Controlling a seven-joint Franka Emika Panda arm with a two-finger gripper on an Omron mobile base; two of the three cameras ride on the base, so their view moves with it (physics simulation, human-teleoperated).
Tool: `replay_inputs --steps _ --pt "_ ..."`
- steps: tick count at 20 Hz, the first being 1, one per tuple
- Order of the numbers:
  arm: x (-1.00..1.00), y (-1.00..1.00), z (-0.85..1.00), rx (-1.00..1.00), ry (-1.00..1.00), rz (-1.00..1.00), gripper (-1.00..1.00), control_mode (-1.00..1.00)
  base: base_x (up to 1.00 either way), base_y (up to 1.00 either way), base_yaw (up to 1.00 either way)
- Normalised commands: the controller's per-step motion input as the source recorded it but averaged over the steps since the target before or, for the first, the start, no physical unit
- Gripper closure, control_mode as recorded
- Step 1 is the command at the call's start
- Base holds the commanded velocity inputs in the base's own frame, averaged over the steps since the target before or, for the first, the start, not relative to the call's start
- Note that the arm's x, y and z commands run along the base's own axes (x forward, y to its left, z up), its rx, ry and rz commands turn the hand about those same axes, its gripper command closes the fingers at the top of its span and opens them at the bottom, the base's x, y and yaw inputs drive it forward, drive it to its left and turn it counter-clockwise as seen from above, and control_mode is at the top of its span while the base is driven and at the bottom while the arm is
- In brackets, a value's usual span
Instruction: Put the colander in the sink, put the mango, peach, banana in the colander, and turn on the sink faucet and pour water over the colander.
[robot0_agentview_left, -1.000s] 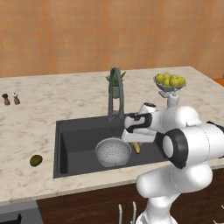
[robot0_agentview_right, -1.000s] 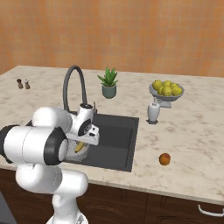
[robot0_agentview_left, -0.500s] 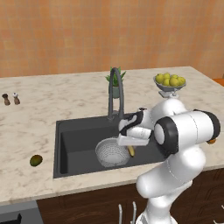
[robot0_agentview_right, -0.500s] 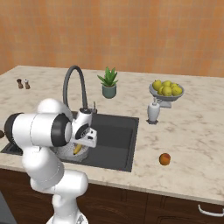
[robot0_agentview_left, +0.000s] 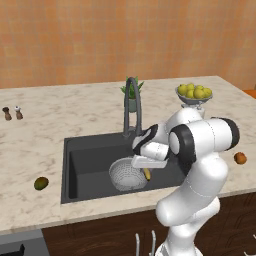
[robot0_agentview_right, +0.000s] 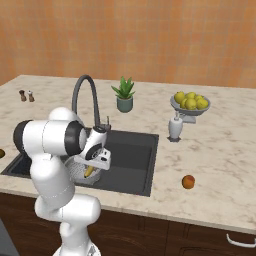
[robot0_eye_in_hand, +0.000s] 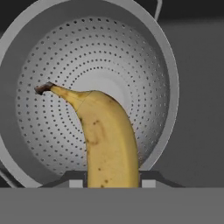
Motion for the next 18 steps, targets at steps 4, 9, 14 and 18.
replay_inputs --steps 4,9,14,18 --pt "0.10 0.08 -0.12 0.00 0.00 0.00 1.00 -1.00 0.00 0.00 0.00" --pt "0.10 0.02 -0.09 0.00 0.00 0.00 1.00 -1.00 0.00 0.00 0.00" --pt "0.00 0.00 -0.19 0.00 -0.01 0.00 1.00 -1.00 0.00 0.00 0.00" --pt "0.02 0.08 -0.14 0.00 -0.02 0.00 1.00 -1.00 0.00 0.00 0.00"
